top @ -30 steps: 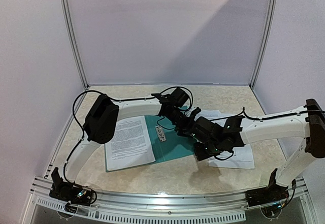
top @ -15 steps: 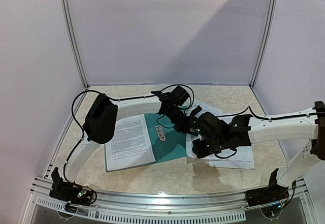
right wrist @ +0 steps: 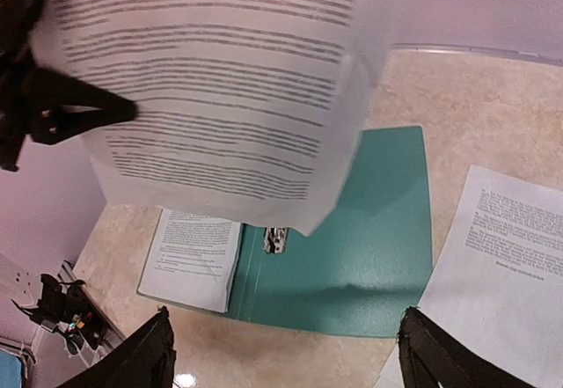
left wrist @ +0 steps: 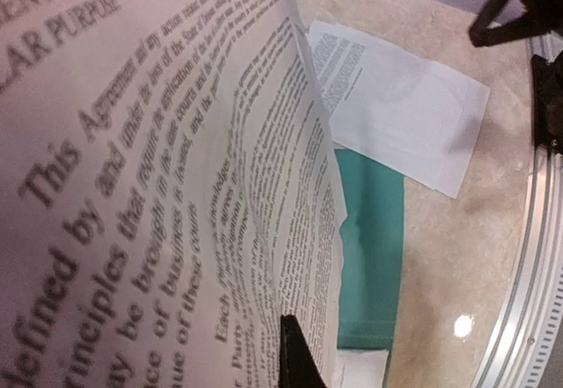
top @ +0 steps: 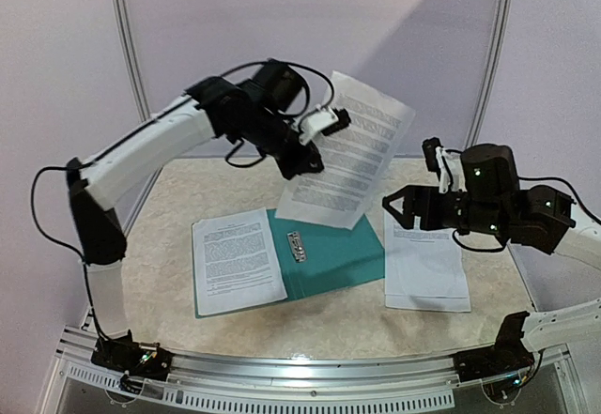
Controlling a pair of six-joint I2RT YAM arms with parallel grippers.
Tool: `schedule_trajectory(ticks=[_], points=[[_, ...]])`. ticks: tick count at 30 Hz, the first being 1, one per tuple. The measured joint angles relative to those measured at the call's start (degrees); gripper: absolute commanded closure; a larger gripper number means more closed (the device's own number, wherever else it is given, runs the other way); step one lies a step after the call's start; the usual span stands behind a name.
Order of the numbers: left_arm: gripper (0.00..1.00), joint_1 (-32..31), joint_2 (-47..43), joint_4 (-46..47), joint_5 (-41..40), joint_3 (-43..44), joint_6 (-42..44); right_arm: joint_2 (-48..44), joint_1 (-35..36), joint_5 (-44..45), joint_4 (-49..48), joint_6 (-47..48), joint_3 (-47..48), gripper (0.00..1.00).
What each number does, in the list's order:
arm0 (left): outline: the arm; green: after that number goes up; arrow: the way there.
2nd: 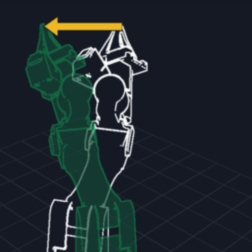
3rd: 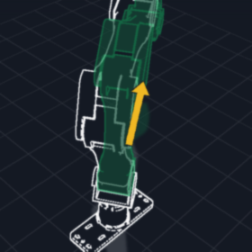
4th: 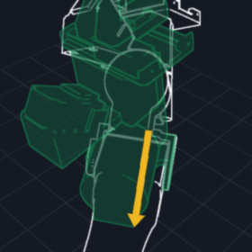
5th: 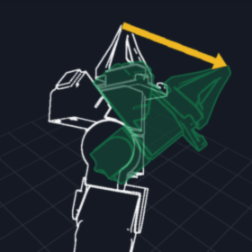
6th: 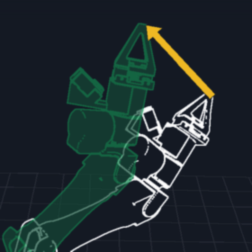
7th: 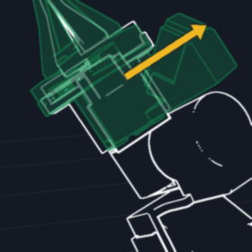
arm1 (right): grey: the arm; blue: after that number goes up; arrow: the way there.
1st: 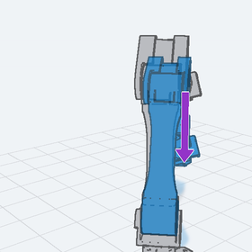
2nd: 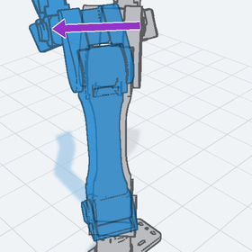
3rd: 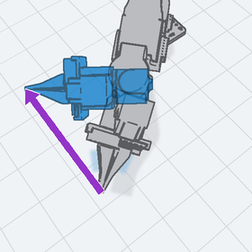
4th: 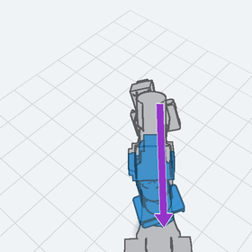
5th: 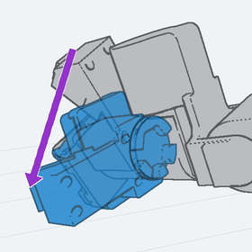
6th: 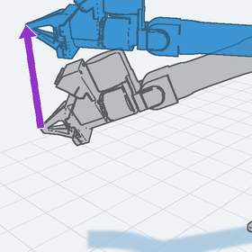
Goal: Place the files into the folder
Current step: Pass from the right arm to the left
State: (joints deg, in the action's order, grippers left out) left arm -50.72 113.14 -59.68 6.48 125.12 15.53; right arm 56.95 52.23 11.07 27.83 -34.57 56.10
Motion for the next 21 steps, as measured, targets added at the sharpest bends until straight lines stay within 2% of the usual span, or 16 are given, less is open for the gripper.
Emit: schedule_trajectory(ticks=[7, 14, 18, 21], points=[[1.0, 0.4, -17.7, -9.9, -7.5, 1.0, 4.0, 8.4, -2.8, -7.5, -3.9, 7.8, 13.3, 0.07], [1.0, 3.7, -37.2, -12.3, -8.3, -2.7, 6.1, 17.6, -2.9, -20.2, -13.9, 12.5, 23.8, 0.06], [1.0, 4.7, -42.6, -12.9, -6.6, -2.5, 6.8, 22.4, -2.9, -27.6, -20.4, 13.0, 29.0, 0.02], [1.0, 4.7, -43.5, -13.6, -4.0, -2.2, 6.9, 26.1, -2.9, -32.6, -24.6, 12.8, 33.0, 0.01]])
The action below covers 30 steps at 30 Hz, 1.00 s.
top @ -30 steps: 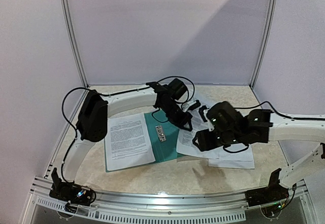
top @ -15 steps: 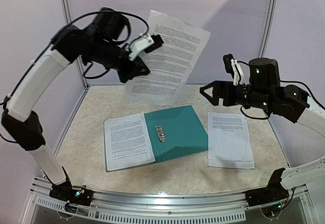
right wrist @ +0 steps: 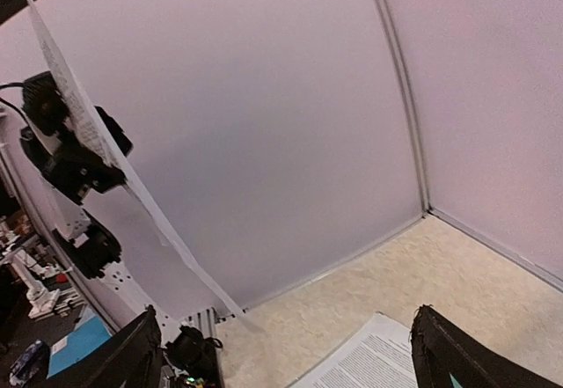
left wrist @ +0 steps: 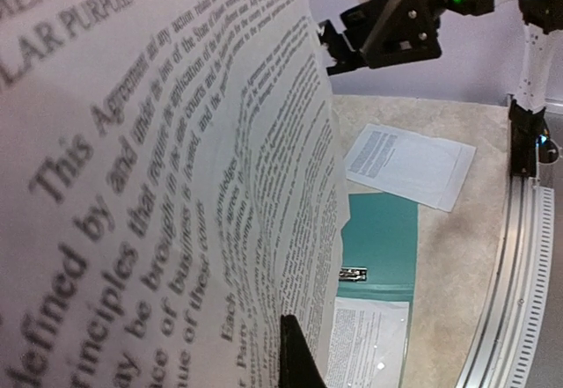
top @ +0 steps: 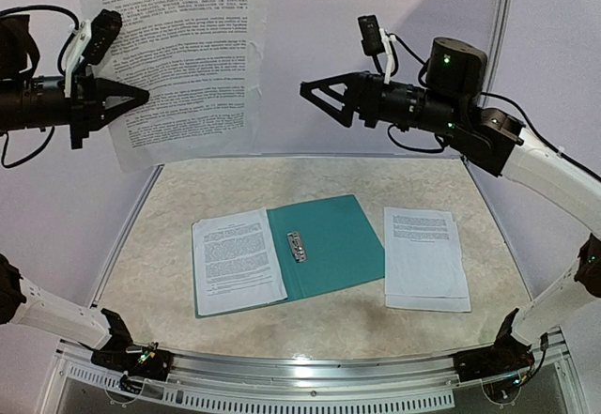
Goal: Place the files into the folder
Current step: Pass from the left arm to the right
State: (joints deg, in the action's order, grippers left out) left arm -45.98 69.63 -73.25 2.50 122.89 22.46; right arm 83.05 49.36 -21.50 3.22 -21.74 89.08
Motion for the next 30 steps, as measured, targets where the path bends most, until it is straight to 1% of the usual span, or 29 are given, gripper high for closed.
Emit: schedule_trajectory(ticks=[4, 8, 10, 14, 15, 17, 22, 23, 24, 26, 27, 28, 29, 30], points=[[1.0, 0.0, 0.5, -1.5, 3.4, 0.0, 0.0, 4.5, 0.2, -5.7, -5.7, -0.2, 3.8, 0.01], [1.0, 0.0, 1.2, -2.0, 5.5, 0.0, -0.2, 7.0, 1.3, -9.9, -9.2, 0.5, 5.7, 0.02], [1.0, 0.0, 1.2, -2.1, 6.5, 0.0, -0.4, 7.5, 2.1, -11.4, -9.8, 1.2, 6.3, 0.05], [1.0, 0.0, 1.3, -2.2, 8.6, 0.2, -1.0, 9.0, 3.2, -13.7, -10.7, 1.6, 9.1, 0.16], [1.0, 0.0, 1.5, -2.2, 8.9, 0.3, -1.2, 9.6, 3.4, -14.4, -11.5, 1.3, 9.8, 0.21], [1.0, 0.0, 1.9, -2.2, 10.0, 0.7, -1.5, 10.7, 3.5, -15.6, -13.2, 0.5, 10.4, 0.37], [1.0, 0.0, 3.0, -2.2, 11.8, 1.2, -2.4, 14.0, 3.4, -18.2, -16.7, -3.4, 10.7, 0.84], [1.0, 0.0, 3.1, -2.2, 12.1, 1.2, -2.5, 14.6, 3.4, -18.5, -17.0, -3.8, 10.7, 0.94], [1.0, 0.0, 3.2, -2.2, 12.3, 1.2, -2.6, 15.0, 3.4, -18.8, -17.3, -4.0, 10.7, 1.0], [1.0, 0.0, 3.3, -2.3, 12.6, 1.2, -2.7, 15.5, 3.4, -19.8, -17.8, -5.4, 10.7, 1.0], [0.89, 0.0, 3.4, -2.3, 12.8, 1.2, -2.8, 15.6, 3.4, -20.1, -18.0, -5.6, 10.7, 1.0], [0.68, 0.0, 3.4, -2.3, 12.9, 1.2, -2.9, 15.6, 3.4, -20.6, -18.2, -5.9, 10.7, 1.0], [0.4, 0.0, 3.4, -2.3, 12.9, 1.2, -3.2, 15.6, 3.4, -21.0, -18.6, -6.2, 10.7, 1.0], [0.15, 0.0, 3.4, -2.3, 12.9, 1.2, -3.2, 15.6, 3.4, -21.1, -19.0, -6.4, 10.6, 1.0]])
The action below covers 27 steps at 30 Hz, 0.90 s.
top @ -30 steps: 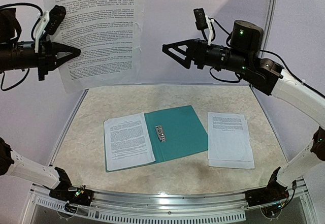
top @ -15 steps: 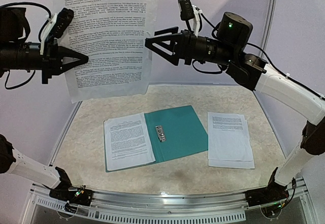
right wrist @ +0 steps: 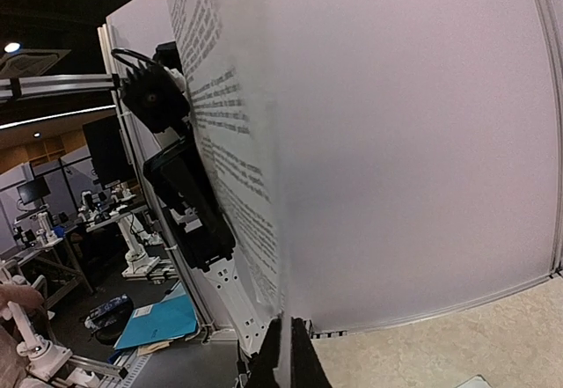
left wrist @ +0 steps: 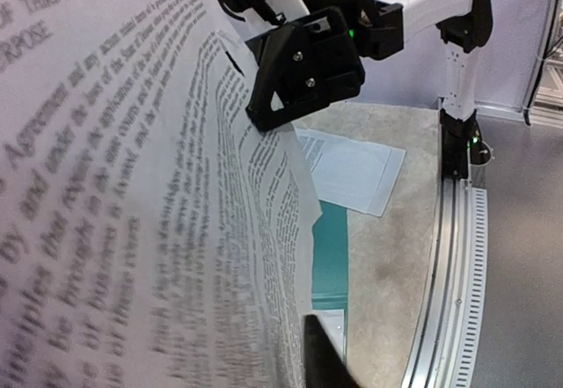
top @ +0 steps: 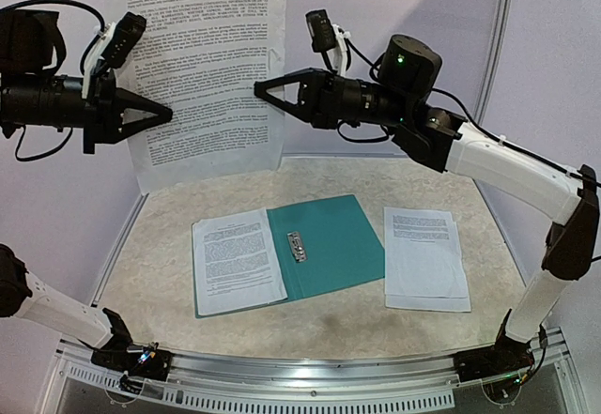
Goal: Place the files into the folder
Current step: Pass from the left arm to the right
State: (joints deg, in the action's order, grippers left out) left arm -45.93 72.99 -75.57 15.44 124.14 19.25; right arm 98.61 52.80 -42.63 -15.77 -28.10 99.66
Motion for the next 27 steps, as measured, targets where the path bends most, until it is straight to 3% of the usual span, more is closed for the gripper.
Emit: schedule_trajectory(ticks=[1, 2, 6, 11, 17, 21, 27], points=[[0.02, 0.0, 0.0, 0.0, -0.3, 0.0, 0.0, 0.0, 0.0, 0.0, -0.1, -0.1, -0.2, 1.0], [0.01, 0.0, 0.0, 0.0, -0.8, -0.2, -0.2, -0.2, 0.0, 0.0, 0.1, -0.1, -0.5, 1.0], [0.0, 0.1, -0.3, 0.2, -6.4, -1.9, -0.6, -0.7, -0.2, 2.4, 4.4, 0.5, -1.5, 1.0], [0.0, 1.7, -0.5, 0.7, -19.6, -6.7, 1.7, -1.1, -2.8, 9.5, 11.8, -0.2, -3.5, 1.0], [0.0, 13.6, -1.1, 1.1, -25.0, -16.0, 5.0, 1.9, -5.3, 16.9, 19.1, -0.2, -5.0, 1.0], [0.0, 24.8, -2.3, 4.5, -23.1, -28.0, 7.6, 7.7, -5.6, 18.1, 19.7, -0.3, -5.6, 1.0], [0.01, 31.1, -2.5, 14.7, -23.4, -54.2, 11.9, 17.1, -6.6, 18.9, 21.0, -0.3, -7.2, 1.0]])
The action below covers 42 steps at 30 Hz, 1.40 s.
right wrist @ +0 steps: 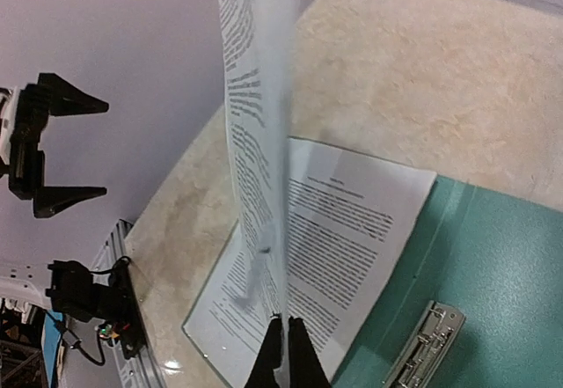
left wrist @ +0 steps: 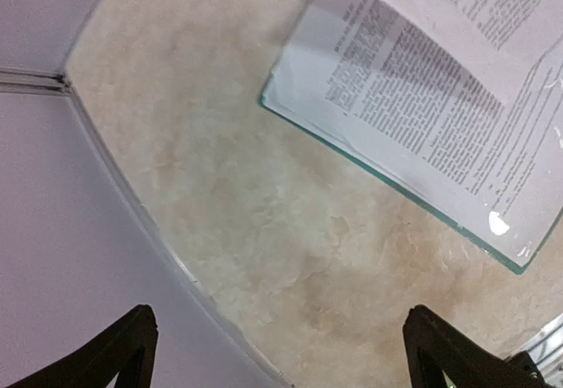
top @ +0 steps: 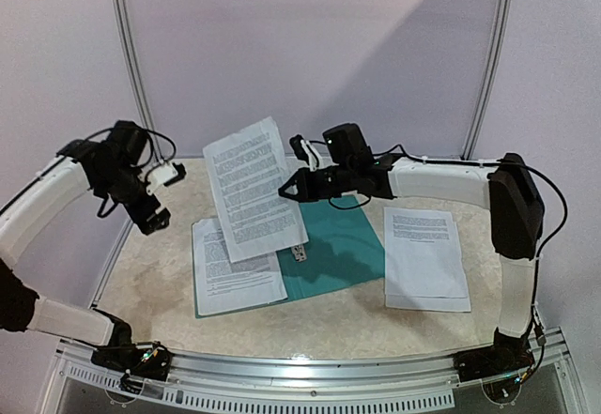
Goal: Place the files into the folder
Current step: Pass from the left arm to the right, then insert the folder to form pockets on the folder.
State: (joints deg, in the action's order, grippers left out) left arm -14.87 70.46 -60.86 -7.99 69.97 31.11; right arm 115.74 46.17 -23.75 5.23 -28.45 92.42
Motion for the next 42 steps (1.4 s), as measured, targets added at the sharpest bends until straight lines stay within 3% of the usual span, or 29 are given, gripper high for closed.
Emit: schedule_trajectory(ticks=[5, 18, 25, 42], points=[[0.01, 0.7, 6.6, 9.7, -0.4, -13.3, 2.6, 3.4, -1.4, 0.7, 0.0, 0.4, -1.9, 1.0], [0.01, 0.3, 15.4, 26.4, 1.1, -21.6, 4.5, 4.7, -1.6, -2.8, -6.6, -0.1, -9.1, 1.0], [0.02, -0.1, 19.9, 30.5, -0.5, -22.8, 5.1, 5.5, 1.2, -4.4, -9.7, -1.4, -8.7, 1.0], [0.04, -0.3, 20.6, 33.6, -0.4, -22.8, 5.0, 8.9, 4.1, -8.3, -14.5, -10.0, -8.6, 1.0]])
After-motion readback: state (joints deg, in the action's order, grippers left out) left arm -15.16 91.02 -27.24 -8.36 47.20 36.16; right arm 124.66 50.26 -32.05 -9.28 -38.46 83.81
